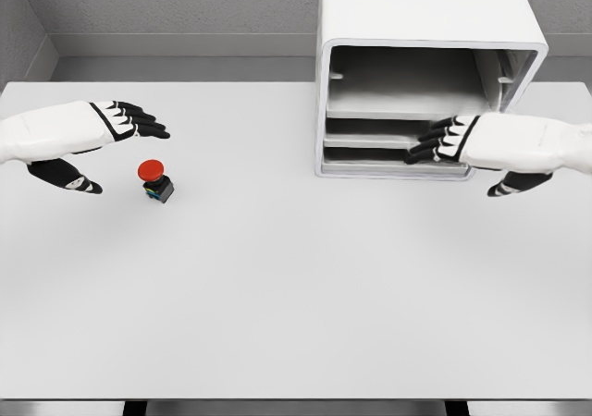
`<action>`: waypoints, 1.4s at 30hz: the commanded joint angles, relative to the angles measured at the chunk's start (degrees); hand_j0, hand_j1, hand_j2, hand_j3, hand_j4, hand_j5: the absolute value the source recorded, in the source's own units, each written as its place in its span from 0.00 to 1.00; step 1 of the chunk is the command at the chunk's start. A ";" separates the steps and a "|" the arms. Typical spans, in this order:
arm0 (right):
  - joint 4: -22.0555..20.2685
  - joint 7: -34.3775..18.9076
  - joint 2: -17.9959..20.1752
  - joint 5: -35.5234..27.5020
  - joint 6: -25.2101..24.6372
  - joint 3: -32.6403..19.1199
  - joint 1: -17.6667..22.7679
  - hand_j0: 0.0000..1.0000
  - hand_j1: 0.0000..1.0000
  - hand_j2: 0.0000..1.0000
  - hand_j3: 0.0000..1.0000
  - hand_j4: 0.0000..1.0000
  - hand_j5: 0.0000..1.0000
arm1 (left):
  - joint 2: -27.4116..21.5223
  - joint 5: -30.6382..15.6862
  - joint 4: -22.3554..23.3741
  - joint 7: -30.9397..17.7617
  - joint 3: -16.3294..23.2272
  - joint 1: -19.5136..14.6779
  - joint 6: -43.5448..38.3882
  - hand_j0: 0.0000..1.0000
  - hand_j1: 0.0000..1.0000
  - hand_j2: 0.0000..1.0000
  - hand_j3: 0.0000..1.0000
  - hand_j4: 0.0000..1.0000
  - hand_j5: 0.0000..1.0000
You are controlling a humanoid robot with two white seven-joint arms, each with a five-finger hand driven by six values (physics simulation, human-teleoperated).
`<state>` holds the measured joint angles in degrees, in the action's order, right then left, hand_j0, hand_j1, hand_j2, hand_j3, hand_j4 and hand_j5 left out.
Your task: Slide open multi-storey tabletop storage cabinets and put open load switch and slide close multi-storey tabletop storage cabinets
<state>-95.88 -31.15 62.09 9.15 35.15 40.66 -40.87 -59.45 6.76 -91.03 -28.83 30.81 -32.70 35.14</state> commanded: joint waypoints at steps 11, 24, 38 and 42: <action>0.17 6.80 -1.62 -0.27 -0.15 1.70 -1.05 1.00 1.00 1.00 1.00 1.00 1.00 | 5.92 3.34 8.33 -0.09 11.11 -6.77 -0.14 1.00 1.00 1.00 1.00 1.00 1.00; 1.48 -2.34 -6.11 -4.23 -0.15 1.35 -4.22 1.00 1.00 1.00 1.00 1.00 1.00 | 8.91 -0.96 11.75 -0.09 11.20 -7.03 -0.34 1.00 1.00 1.00 1.00 1.00 1.00; 4.56 -3.85 -8.48 -5.45 -13.70 1.79 -4.83 1.00 1.00 1.00 1.00 1.00 1.00 | 6.10 -0.35 8.50 0.00 10.15 -7.12 -0.34 1.00 1.00 1.00 1.00 1.00 1.00; 4.65 -3.85 -9.71 -5.72 -15.81 1.70 -4.92 1.00 1.00 1.00 1.00 1.00 1.00 | 5.66 5.01 6.57 0.26 9.88 -6.94 -0.14 1.00 1.00 1.00 1.00 1.00 1.00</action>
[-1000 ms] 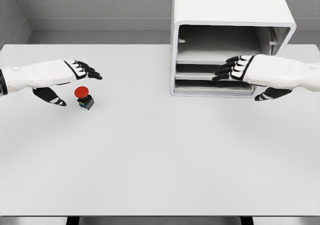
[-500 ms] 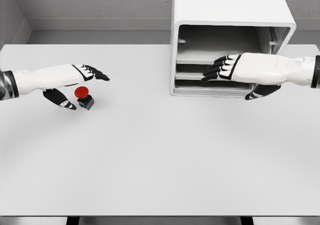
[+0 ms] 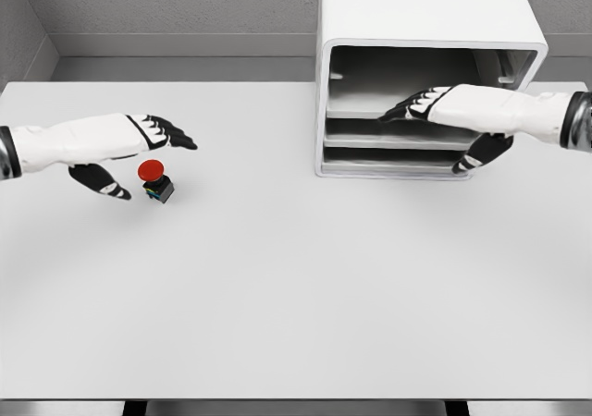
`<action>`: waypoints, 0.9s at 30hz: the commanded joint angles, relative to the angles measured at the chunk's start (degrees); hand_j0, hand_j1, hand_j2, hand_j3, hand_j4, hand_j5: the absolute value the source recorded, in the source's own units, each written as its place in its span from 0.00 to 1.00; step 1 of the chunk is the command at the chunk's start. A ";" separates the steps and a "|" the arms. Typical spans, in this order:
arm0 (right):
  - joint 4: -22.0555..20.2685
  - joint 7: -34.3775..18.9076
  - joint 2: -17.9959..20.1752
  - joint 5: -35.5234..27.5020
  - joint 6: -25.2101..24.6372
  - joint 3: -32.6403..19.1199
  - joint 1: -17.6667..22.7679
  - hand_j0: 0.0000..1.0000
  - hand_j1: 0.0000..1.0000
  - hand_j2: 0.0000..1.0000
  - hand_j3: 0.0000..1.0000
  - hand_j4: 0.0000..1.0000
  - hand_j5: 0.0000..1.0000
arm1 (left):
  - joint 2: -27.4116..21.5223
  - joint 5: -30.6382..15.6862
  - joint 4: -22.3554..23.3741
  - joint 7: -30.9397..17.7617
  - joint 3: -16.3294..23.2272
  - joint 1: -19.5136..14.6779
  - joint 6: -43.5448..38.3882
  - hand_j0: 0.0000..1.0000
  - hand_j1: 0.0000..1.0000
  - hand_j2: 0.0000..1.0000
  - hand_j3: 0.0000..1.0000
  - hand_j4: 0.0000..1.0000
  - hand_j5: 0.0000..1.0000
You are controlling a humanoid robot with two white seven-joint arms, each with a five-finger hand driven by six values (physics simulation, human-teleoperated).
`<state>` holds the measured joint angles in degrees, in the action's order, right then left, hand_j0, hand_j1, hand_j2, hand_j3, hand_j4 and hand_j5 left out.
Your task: Slide open multi-storey tabletop storage cabinets and put open load switch and slide close multi-storey tabletop storage cabinets
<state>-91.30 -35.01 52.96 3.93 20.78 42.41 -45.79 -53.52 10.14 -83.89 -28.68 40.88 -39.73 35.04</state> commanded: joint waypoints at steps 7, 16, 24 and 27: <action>2.80 0.01 -2.86 -0.15 -5.49 1.71 -1.14 1.00 1.00 1.00 1.00 1.00 1.00 | 4.21 5.24 7.95 0.64 0.26 -0.44 -0.58 1.00 1.00 1.00 1.00 1.00 1.00; 5.61 0.01 -4.01 2.05 -5.31 3.11 -2.81 1.00 1.00 1.00 1.00 1.00 1.00 | 8.43 6.29 12.35 0.46 1.66 -0.70 -0.67 1.00 1.00 1.00 1.00 1.00 1.00; 5.96 0.01 -4.97 7.24 -4.87 5.05 -3.34 1.00 1.00 1.00 1.00 1.00 1.00 | 10.37 8.67 16.65 0.64 1.66 -1.76 -0.67 1.00 1.00 1.00 1.00 1.00 1.00; 5.52 0.01 -4.88 7.32 -3.64 5.66 -3.60 1.00 1.00 1.00 1.00 1.00 1.00 | 10.45 8.84 16.74 0.64 1.66 -1.85 -0.76 1.00 1.00 1.00 1.00 1.00 1.00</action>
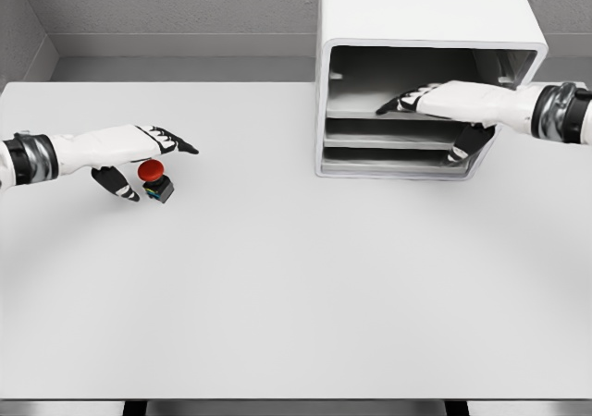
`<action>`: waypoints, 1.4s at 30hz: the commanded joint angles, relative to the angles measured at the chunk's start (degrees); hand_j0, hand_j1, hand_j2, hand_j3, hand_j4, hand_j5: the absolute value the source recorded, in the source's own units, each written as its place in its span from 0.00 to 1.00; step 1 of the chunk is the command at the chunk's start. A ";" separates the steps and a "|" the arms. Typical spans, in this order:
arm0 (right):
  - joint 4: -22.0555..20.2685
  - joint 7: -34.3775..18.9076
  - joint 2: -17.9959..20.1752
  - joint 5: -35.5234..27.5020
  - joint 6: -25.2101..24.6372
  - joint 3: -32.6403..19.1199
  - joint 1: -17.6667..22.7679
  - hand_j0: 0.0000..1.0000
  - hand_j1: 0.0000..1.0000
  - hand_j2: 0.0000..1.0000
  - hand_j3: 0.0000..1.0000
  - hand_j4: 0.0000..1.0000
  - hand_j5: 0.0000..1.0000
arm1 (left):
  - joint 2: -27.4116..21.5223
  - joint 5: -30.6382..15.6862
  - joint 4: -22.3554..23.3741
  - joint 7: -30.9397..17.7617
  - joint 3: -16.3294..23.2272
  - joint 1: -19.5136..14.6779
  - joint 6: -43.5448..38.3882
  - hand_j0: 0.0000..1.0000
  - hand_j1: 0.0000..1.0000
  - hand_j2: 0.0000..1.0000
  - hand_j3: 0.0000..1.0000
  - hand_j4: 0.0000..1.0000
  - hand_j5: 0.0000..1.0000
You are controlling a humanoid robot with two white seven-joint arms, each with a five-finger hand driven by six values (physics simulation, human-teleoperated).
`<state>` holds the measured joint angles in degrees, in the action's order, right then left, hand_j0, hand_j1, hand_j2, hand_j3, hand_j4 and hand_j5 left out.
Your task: Slide open multi-storey tabletop storage cabinets and put open load switch and slide close multi-storey tabletop storage cabinets
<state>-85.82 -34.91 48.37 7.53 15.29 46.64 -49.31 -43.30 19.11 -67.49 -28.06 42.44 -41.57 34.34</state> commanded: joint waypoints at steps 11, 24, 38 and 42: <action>-2.60 -0.09 0.49 3.37 7.03 1.26 -0.78 1.00 1.00 1.00 1.00 1.00 1.00 | 0.23 -0.47 0.34 0.02 0.10 0.00 -1.47 1.00 1.00 1.00 1.00 1.00 1.00; -3.56 -0.09 1.90 2.93 8.35 1.52 -1.31 1.00 1.00 1.00 1.00 1.00 1.00 | -0.03 -0.30 0.43 -0.59 0.18 0.26 -1.56 0.71 0.71 0.71 0.71 0.71 0.71; -2.42 -0.09 2.34 -7.00 -0.88 3.37 -1.31 1.00 1.00 1.00 1.00 1.00 1.00 | -0.29 -1.09 -3.61 -3.67 0.18 -1.32 -1.12 0.45 0.45 0.45 0.45 0.45 0.45; -2.51 -0.09 2.87 -6.91 -1.06 4.86 -1.40 1.00 1.00 1.00 1.00 1.00 1.00 | -0.56 -2.32 -7.65 -5.69 0.10 -1.93 -1.30 0.45 0.45 0.45 0.45 0.45 0.45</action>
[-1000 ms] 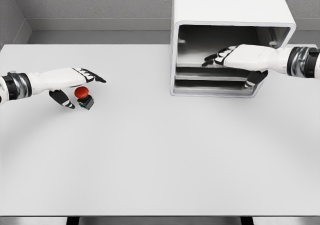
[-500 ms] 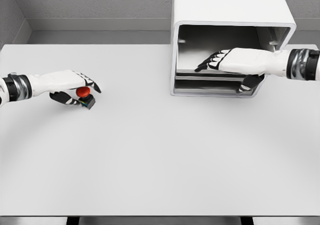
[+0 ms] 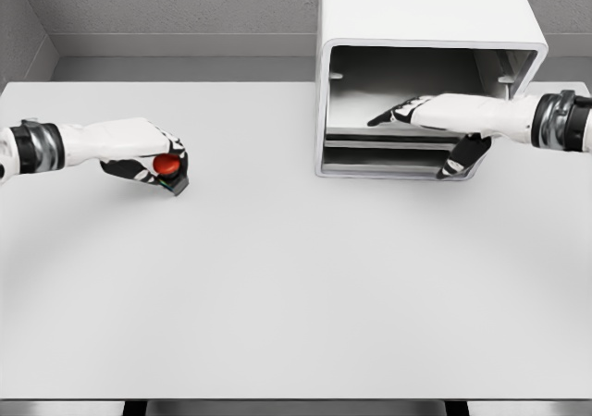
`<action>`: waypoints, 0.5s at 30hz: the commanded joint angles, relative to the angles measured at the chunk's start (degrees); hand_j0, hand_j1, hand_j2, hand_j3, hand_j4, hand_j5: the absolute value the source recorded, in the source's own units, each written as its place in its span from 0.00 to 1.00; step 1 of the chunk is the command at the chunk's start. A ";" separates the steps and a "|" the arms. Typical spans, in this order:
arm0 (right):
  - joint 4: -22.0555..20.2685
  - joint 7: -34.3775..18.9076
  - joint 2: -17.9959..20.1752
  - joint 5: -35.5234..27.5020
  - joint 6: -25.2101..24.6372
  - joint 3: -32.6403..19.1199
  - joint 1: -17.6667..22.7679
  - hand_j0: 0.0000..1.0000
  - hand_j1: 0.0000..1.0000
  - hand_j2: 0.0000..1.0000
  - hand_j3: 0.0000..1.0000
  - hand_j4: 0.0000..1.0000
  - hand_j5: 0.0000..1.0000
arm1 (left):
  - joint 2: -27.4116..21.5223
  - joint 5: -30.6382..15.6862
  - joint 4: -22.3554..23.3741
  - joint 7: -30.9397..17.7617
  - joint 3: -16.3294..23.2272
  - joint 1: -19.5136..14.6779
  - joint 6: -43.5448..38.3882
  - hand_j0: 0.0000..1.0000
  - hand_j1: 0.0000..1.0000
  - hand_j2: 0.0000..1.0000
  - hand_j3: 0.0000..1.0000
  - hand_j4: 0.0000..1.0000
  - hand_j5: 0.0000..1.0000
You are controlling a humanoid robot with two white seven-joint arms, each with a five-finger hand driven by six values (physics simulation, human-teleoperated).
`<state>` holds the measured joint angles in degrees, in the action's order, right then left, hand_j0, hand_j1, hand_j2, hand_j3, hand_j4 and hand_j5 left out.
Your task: Slide open multi-storey tabletop storage cabinets and put open load switch and slide close multi-storey tabletop storage cabinets
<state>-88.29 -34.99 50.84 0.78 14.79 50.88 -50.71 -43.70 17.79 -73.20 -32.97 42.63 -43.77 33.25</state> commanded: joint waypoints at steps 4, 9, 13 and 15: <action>-0.83 -0.01 1.54 -0.43 -0.29 1.15 0.00 1.00 1.00 1.00 1.00 1.00 1.00 | -0.60 -1.97 -4.93 -0.87 -0.09 -0.44 -0.03 0.45 0.45 0.45 0.45 0.45 0.45; -3.64 -0.01 2.69 -0.69 0.23 1.06 0.18 1.00 1.00 1.00 1.00 1.00 1.00 | -0.95 -3.90 -6.95 -1.92 -0.09 -1.32 -0.03 0.45 0.45 0.45 0.45 0.45 0.45; -5.31 -0.01 4.18 -1.31 2.16 1.06 0.62 1.00 1.00 1.00 1.00 1.00 1.00 | -0.95 -6.19 -8.10 -1.92 -0.09 -2.02 0.15 0.45 0.45 0.45 0.45 0.45 0.45; -5.49 -0.01 5.23 -2.45 4.27 1.06 0.62 1.00 1.00 1.00 1.00 1.00 1.00 | -0.95 -7.68 -8.53 -1.92 -0.09 -2.02 0.59 0.45 0.45 0.45 0.45 0.45 0.45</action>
<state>-93.06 -34.94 55.10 -0.28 17.53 51.91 -50.10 -44.60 11.77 -81.23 -34.86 42.57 -45.79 33.70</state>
